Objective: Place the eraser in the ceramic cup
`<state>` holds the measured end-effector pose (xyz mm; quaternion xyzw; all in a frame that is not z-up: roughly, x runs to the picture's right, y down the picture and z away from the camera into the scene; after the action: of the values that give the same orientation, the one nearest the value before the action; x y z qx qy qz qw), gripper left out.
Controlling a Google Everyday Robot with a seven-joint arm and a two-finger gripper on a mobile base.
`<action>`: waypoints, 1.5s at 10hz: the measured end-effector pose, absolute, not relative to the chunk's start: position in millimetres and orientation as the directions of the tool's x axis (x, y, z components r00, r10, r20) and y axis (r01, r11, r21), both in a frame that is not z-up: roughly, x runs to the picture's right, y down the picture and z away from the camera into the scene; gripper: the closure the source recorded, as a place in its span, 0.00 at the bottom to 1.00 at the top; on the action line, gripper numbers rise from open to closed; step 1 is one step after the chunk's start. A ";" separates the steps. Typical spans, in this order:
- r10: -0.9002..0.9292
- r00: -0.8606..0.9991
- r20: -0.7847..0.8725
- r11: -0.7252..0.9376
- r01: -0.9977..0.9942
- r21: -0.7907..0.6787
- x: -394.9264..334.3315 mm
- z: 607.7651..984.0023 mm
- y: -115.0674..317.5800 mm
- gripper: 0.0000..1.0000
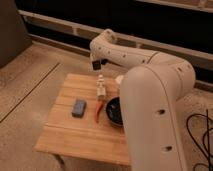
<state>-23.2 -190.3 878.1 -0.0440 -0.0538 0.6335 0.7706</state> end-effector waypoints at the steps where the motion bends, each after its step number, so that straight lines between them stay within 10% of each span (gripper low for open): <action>1: 0.986 0.162 0.041 0.166 -0.979 -0.115 -7.9 874.5 -192.2 1.00; 15: 0.993 -0.116 0.017 -0.112 -0.984 -0.142 74.1 920.8 -239.9 1.00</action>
<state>74.1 -239.9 920.8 -0.0408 -0.0588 0.7447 0.6636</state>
